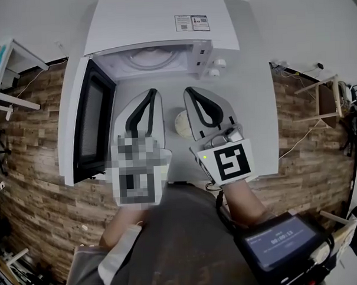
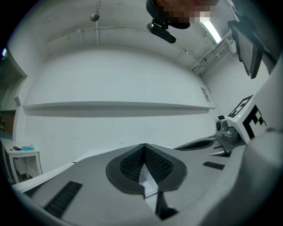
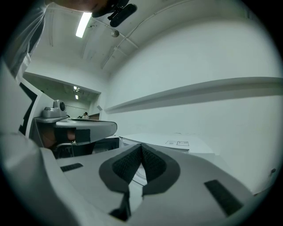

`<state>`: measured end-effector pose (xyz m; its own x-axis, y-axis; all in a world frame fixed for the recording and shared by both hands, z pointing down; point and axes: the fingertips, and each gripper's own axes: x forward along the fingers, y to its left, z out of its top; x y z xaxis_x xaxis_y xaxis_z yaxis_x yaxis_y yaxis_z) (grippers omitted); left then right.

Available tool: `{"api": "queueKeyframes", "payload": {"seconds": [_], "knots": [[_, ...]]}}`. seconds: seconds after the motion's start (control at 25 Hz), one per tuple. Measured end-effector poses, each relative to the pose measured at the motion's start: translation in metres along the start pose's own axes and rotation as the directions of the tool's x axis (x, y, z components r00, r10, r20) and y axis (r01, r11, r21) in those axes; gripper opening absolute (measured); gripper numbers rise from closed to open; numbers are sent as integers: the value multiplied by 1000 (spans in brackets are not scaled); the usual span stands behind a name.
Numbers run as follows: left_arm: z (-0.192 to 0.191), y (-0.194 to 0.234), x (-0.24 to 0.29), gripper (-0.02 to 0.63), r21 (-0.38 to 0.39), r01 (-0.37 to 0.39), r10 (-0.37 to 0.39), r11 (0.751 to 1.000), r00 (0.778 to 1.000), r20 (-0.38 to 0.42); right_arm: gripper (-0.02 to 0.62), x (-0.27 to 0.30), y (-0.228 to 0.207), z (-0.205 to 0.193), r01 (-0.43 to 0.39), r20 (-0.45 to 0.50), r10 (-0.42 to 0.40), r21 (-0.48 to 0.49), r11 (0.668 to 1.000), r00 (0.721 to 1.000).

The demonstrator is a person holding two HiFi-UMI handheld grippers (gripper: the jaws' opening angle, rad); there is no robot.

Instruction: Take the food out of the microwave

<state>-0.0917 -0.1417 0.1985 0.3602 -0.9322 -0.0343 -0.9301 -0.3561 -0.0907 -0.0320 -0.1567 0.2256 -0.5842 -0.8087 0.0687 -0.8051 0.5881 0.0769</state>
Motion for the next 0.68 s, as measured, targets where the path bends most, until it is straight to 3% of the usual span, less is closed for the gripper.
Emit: {"api": "queueKeyframes", "payload": {"seconds": [0.68], "knots": [[-4,8,-1,6,-18,14,-14,1000,1000,3,6,3,5,-2,9,1,-9,1,1000,1000]]}}
